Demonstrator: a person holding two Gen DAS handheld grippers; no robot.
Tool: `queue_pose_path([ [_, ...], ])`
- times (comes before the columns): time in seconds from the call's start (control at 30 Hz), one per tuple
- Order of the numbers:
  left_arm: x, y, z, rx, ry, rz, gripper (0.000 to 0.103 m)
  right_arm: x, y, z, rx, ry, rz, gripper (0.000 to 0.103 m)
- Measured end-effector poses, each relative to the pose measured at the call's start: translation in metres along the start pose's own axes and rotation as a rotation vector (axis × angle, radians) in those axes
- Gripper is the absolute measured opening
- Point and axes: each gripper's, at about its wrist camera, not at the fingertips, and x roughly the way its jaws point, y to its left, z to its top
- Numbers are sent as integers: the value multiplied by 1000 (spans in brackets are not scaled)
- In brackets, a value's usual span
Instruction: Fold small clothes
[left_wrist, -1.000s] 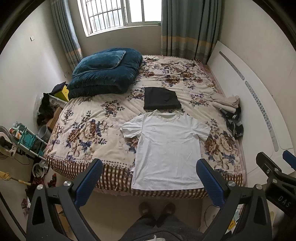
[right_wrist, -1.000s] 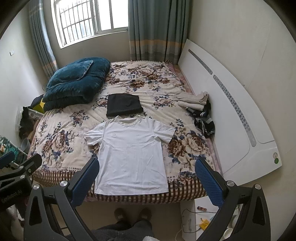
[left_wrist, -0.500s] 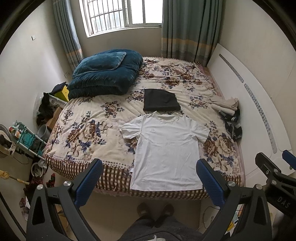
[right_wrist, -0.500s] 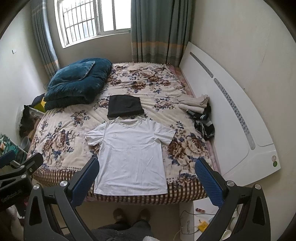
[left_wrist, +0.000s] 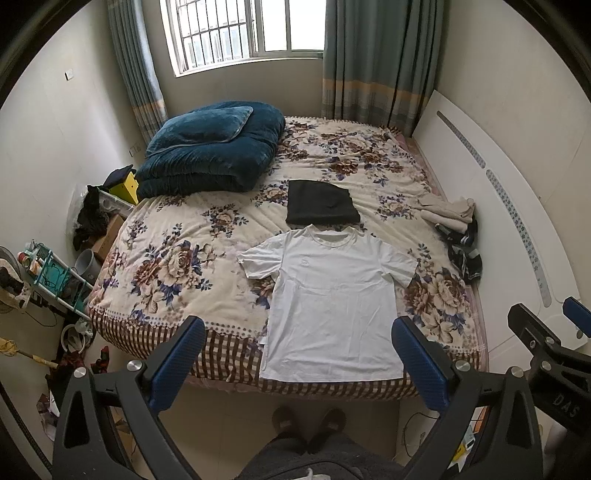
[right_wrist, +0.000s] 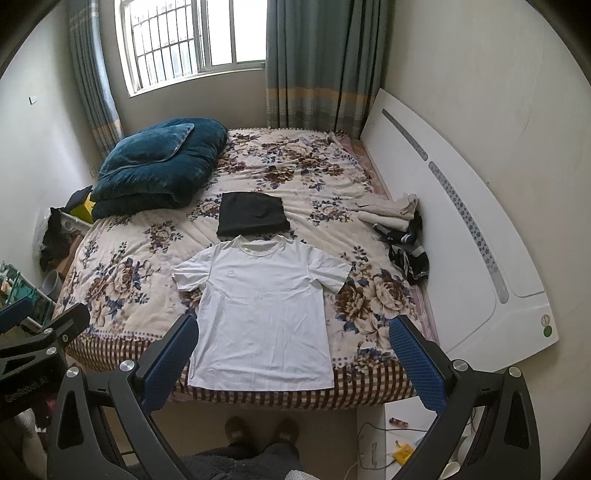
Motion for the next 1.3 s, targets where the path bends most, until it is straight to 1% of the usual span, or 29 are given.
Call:
queue_pose_path([
  [0.27,-1,1,-2,-3,-4,-3,103,-5,2,4,-2,-5,0,103],
  [0.3,-3,0,2,-6,-4,-3,103,-5,2,2,0,-5,-1,103],
  [0.33,-1,1,-2,-1,-5,-1,103,-5,3,2,-1,-5,0,103],
  [0.43,-4,-1,4,-5,-8,1,103,-6,3,0,0,-8,0,103],
  [0.5,-6,-2,12,-8,-10,2,103,-8,4,4,-2,-12,-1,103],
  [0.6,-8,-2,20,-10,-13,1,103,-16,10,19,-5,-15,0,103],
  [0.67,-10,0,16,-11,-15,1,103,-19,12,25,-7,-18,1,103],
  [0.73,-11,0,16,-10,-16,1,103,-20,12,18,-6,-19,0,103],
  [0.8,-12,-1,20,-9,-16,-1,103,-21,13,22,-7,-19,1,103],
  [0.83,-12,1,17,-11,-18,1,103,-21,12,16,-8,-20,3,103],
  [0.9,-13,2,15,-11,-18,-1,103,-22,14,20,-9,-21,1,103],
  [0.97,-13,2,14,-11,-20,-1,103,-22,12,16,-8,-21,4,103],
  [1.0,-14,0,19,-9,-16,-1,103,-22,13,17,-7,-21,4,103],
  [1.03,-14,2,12,-13,-21,-1,103,-22,12,12,-9,-23,3,103],
  [1.07,-14,2,11,-14,-23,-1,103,-23,13,16,-9,-22,4,103],
  [1.1,-13,2,10,-12,-24,0,103,-22,12,10,-6,-25,5,103],
  [1.17,-14,1,12,-11,-26,1,103,-23,16,15,0,-22,8,103],
  [1.23,-7,4,14,-12,-31,15,103,-20,20,20,17,-26,9,103],
  [1.3,14,14,14,-13,-40,36,103,-10,19,26,42,-31,4,103],
])
